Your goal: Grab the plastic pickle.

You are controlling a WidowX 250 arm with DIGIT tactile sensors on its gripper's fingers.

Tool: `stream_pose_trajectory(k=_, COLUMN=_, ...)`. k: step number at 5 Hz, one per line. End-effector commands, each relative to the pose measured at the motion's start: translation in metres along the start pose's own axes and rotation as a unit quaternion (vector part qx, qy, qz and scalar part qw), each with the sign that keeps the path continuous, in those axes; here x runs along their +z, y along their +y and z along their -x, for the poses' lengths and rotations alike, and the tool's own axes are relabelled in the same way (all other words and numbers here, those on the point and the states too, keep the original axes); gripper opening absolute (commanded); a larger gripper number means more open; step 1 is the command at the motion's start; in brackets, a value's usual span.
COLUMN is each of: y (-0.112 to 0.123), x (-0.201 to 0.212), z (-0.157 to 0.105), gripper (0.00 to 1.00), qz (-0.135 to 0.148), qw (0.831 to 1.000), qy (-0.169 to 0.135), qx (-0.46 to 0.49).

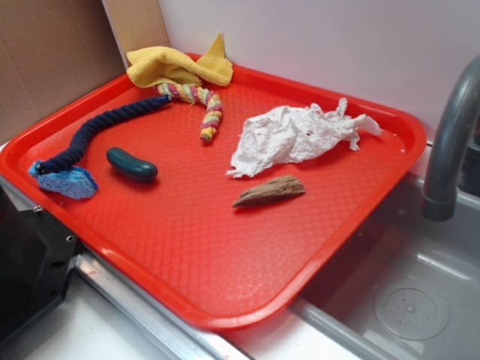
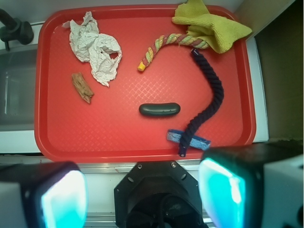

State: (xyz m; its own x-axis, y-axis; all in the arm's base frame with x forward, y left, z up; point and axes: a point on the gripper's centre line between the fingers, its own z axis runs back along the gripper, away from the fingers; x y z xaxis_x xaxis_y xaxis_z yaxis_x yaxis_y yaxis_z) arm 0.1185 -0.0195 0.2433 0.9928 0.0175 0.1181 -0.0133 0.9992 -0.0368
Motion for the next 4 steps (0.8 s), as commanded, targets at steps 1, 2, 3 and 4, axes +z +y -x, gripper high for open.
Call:
stream_pose_trajectory(k=1, y=0.0, x=0.0, z=0.0, gripper=1.0, qz=0.0, qw=1.0, qy=0.0, qx=0.0)
stream_pose_trajectory(k=2, y=0.039, x=-0.049, z=-0.003, gripper=1.0, qz=-0.068, qw=0.995, qy=0.042, qx=0.063)
stream_pose_trajectory(k=3, y=0.035, x=-0.077, z=-0.023, gripper=1.0, qz=-0.098, qw=0.975, qy=-0.069, qx=0.189)
stream_pose_trajectory(k=4, y=0.024, x=-0.103, z=-0.02, gripper=1.0, qz=-0.086, qw=0.945, qy=-0.027, qx=0.314)
